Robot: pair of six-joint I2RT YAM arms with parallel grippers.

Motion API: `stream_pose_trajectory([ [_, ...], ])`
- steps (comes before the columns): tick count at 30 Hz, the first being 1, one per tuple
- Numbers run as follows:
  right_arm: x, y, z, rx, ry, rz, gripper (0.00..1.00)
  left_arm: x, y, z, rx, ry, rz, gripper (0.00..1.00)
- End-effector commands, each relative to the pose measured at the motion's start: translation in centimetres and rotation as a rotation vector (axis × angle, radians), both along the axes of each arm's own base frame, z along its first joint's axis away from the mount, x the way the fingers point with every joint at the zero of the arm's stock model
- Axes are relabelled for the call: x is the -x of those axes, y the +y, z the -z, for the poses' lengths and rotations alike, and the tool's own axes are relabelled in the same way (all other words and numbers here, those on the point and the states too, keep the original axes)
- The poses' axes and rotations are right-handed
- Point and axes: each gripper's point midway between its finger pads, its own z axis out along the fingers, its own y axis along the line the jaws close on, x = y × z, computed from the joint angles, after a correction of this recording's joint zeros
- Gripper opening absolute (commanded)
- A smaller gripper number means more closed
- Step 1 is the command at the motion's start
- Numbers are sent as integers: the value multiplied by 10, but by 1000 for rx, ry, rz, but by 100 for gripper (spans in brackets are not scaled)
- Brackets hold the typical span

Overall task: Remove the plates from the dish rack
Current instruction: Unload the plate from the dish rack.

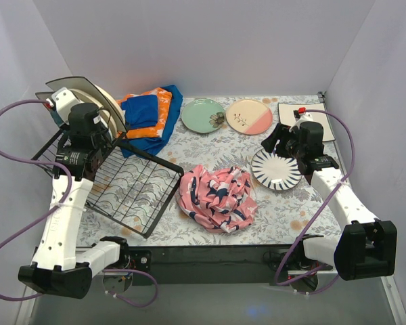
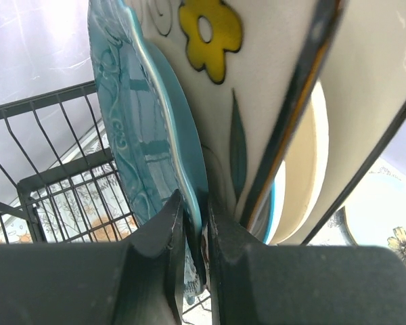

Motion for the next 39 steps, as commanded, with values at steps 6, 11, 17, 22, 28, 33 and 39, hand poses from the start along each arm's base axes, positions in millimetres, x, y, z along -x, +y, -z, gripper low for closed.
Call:
stream_pose_trajectory([
  [6,-7,1,-9,12,-45,-8,69,8,0,-56,-32,-104,36,0],
  [11,-7,1,-10,13,-47,-8,69,17,2,-80,-35,-148,32,0],
  [17,-7,0,-9,17,-45,-8,69,26,3,-103,-38,-179,39,0],
  [22,-7,-5,-11,37,-52,16,69,31,3,-110,-42,-180,40,0],
  [28,-6,-5,-12,42,-54,12,69,38,-2,-136,-30,-228,80,0],
  [33,-6,-5,-10,43,-49,8,69,36,-4,-154,-46,-230,100,0],
  [39,-5,-6,-11,49,-52,13,69,39,-1,-175,-65,-253,96,0],
])
